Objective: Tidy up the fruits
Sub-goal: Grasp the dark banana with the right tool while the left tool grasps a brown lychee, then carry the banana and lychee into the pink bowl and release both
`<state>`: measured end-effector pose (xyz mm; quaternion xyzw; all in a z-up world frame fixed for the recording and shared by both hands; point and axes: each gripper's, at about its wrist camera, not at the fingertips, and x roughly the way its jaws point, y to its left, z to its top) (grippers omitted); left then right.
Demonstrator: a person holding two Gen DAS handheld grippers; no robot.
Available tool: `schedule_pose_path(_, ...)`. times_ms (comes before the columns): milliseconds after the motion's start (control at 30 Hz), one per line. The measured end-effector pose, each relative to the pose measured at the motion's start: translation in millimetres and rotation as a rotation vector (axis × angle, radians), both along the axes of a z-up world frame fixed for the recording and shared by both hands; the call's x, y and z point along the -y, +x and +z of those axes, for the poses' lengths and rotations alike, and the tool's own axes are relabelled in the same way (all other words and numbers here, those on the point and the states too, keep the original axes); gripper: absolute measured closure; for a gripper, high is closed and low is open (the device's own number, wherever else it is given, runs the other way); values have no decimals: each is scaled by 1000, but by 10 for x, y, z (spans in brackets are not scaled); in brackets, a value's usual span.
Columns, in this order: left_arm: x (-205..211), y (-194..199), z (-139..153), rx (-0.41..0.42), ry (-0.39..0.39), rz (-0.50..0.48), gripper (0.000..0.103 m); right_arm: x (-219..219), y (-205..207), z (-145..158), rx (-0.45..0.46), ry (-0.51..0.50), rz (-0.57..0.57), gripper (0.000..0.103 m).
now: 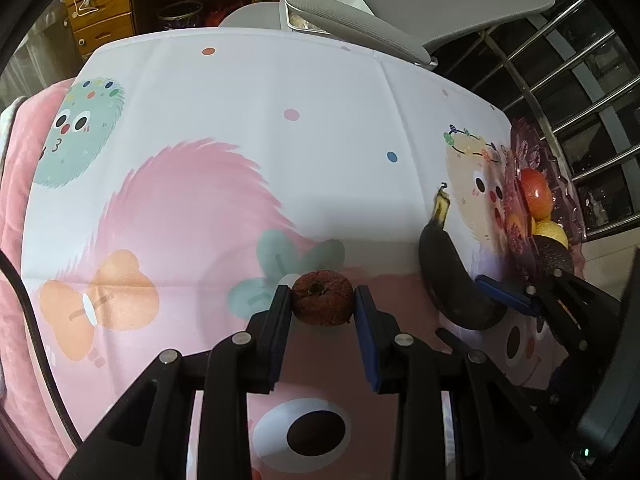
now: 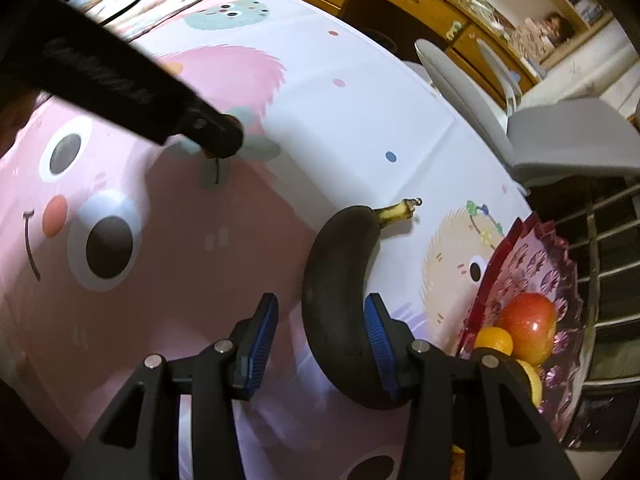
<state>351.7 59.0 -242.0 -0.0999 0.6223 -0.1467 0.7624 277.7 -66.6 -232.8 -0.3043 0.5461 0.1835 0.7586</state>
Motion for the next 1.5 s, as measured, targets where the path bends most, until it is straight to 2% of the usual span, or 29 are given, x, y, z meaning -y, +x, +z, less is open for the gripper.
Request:
schedule_pose_path(133,7,-28,35,5,-18,0,73,39,70,-25,-33,4,-28,65)
schedule_pose_path(333,15,-72,111,7,-36,6,73,-12,105,-59,-49,-25,5,65)
schedule_pose_path(433,1,-99,148,13,-36,8,73,-35,143,-78,-45,-46,-1,70)
schedule_pose_path(533,-25,-132,174,17,-34,12,73,-51,170,-85,-47,-54,-4,70)
schedule_pose_path(900,-210,-284,293,45,-22,43,73,16,213,-40,-44,-15,-59,73)
schedule_pose_path(1200,-346,-310,538,104,4,50,73,62,77,146,-80,136,-144,73)
schedule_pose_path(1333,-338,-281,658,133,22,44,73,22,-37,328,-83,206,-142,73)
schedule_pose_path(1500,-243,-245,820,171,37,43,73,44,-192,694,-80,325,-138,73)
